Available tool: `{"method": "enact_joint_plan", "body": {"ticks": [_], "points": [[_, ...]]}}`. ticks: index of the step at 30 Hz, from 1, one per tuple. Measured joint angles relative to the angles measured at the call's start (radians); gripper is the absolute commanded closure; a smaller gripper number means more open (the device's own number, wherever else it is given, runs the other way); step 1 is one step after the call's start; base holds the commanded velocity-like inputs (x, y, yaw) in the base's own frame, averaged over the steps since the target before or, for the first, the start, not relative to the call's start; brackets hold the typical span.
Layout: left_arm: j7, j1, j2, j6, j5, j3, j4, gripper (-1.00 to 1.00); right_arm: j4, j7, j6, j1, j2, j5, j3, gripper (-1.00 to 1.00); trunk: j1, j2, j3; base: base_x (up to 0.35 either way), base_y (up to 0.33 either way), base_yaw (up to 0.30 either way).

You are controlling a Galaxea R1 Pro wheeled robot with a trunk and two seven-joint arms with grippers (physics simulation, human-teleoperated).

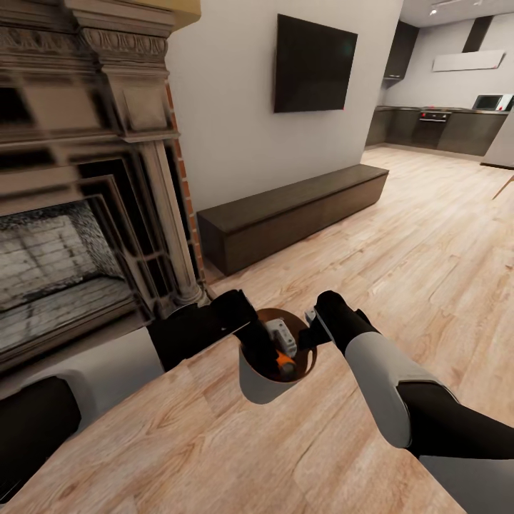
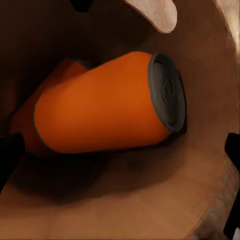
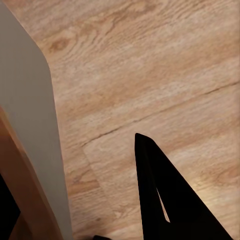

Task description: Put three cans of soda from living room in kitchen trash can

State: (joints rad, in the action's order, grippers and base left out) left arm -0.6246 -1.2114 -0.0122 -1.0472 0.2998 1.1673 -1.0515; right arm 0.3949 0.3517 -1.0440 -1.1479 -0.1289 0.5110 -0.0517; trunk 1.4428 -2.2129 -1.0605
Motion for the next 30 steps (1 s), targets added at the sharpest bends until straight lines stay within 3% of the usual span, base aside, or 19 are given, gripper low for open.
{"method": "enact_joint_plan", "body": {"ticks": [10, 15, 17, 19, 21, 22, 25, 26, 28, 30], "points": [[-0.004, 0.001, -0.045, 0.000, 0.000, -0.014, -0.095, -1.00, -0.002, -0.001, 0.000, 0.001, 0.000, 0.000, 0.000, 1.00, 0.000, 0.000, 0.000, 0.000, 0.000, 0.000], [-0.020, 0.000, -0.102, 0.000, 0.006, -0.018, -0.150, -1.00, -0.002, -0.001, 0.000, 0.001, 0.000, 0.003, 0.000, 1.00, 0.000, 0.000, 0.000, 0.000, 0.000, 0.000], [-0.037, 0.000, -0.137, 0.000, 0.007, -0.025, -0.188, -1.00, -0.002, -0.001, 0.000, 0.001, 0.000, 0.003, 0.000, 1.00, 0.000, 0.000, 0.000, 0.000, 0.000, 0.000], [-0.063, 0.000, -0.176, 0.000, 0.008, -0.055, -0.227, -1.00, -0.002, -0.001, 0.000, 0.001, 0.000, 0.002, -0.001, 1.00, 0.000, 0.000, 0.000, 0.000, 0.000, 0.000], [-0.100, 0.000, -0.233, 0.001, 0.006, -0.122, -0.275, -1.00, -0.002, -0.001, 0.000, 0.001, 0.001, 0.001, -0.001, 1.00, 0.000, 0.000, 0.000, 0.000, 0.000, 0.000], [-0.111, 0.000, -0.251, 0.000, 0.007, -0.138, -0.290, -1.00, -0.002, -0.001, 0.000, 0.001, 0.001, 0.002, -0.001, 1.00, 0.000, 0.000, 0.000, 0.000, 0.000, 0.000], [-0.171, 0.000, -0.344, 0.001, 0.006, -0.203, -0.361, -1.00, -0.002, -0.001, 0.000, 0.001, 0.002, 0.004, -0.001, 1.00, 0.000, 0.000, 0.000, 0.000, 0.000, 0.000], [-0.186, 0.000, -0.365, 0.000, 0.007, -0.220, -0.372, -1.00, -0.002, -0.001, 0.000, 0.001, 0.002, 0.004, -0.001, 1.00, 0.000, 0.000, 0.000, 0.000, 0.000, 0.000], [-0.257, 0.006, -0.442, 0.001, 0.006, -0.298, -0.405, -1.00, -0.002, -0.001, 0.000, 0.002, 0.004, 0.003, -0.002, 1.00, 0.000, 0.000, 0.000, 0.000, 0.000, 0.000], [-0.312, 0.036, -0.492, 0.001, 0.006, -0.363, -0.417, -1.00, -0.002, -0.001, 0.000, 0.002, 0.005, 0.003, -0.003, 1.00, 0.000, 0.000, 0.000, 0.000, 0.000, 0.000]]}}
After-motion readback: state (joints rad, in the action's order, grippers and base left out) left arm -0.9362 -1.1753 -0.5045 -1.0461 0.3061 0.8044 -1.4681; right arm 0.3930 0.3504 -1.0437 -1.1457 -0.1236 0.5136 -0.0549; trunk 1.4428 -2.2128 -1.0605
